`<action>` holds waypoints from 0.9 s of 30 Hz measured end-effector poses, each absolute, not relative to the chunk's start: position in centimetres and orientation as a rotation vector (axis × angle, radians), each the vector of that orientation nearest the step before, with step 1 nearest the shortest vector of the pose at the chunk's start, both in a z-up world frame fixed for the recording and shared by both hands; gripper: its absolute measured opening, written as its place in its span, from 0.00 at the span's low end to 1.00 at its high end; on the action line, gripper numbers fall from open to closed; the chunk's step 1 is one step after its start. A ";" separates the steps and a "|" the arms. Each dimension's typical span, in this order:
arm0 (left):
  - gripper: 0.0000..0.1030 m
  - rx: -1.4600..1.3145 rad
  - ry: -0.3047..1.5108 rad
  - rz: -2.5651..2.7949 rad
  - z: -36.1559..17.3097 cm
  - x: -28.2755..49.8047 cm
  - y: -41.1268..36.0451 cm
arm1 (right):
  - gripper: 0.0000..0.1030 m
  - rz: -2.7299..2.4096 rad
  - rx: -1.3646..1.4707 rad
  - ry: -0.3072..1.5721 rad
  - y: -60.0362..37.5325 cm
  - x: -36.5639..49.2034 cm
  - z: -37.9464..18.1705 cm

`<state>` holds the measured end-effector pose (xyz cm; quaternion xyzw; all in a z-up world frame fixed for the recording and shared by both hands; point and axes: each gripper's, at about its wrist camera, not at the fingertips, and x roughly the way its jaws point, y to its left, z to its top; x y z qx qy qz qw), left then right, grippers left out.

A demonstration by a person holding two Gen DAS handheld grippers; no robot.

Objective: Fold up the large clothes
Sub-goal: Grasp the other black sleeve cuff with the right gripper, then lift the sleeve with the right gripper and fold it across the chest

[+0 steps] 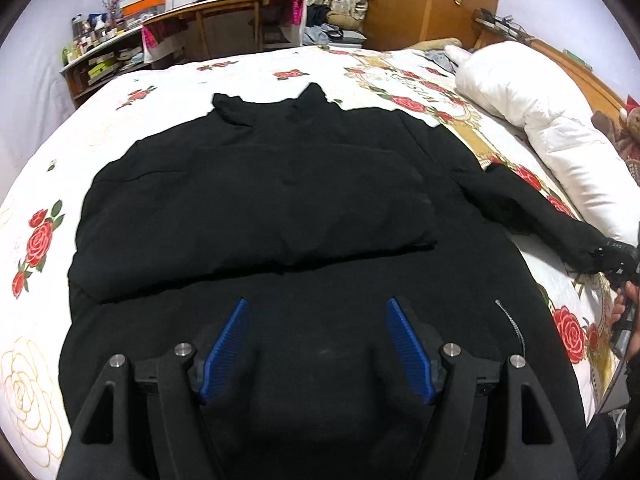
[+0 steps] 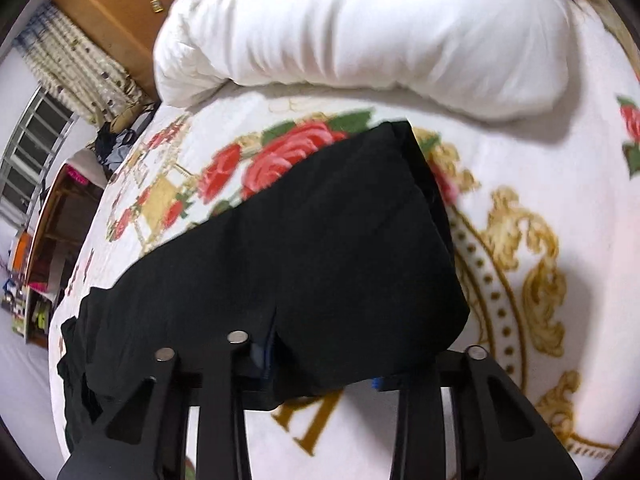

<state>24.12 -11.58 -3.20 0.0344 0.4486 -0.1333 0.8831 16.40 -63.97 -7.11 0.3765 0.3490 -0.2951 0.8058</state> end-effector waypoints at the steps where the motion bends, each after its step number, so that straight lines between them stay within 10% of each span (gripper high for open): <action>1: 0.71 0.063 0.931 -0.270 -3.0 24.1 -11.0 | 0.31 -0.626 0.788 0.738 -63.7 16.4 -6.2; 18: 0.71 -0.077 0.861 -0.198 -0.8 23.1 -2.2 | 0.26 -0.211 0.422 0.492 -47.8 23.5 16.2; 27: 0.71 -0.076 0.804 -0.185 -1.0 24.4 3.0 | 0.26 0.033 0.258 0.549 -33.8 31.4 17.5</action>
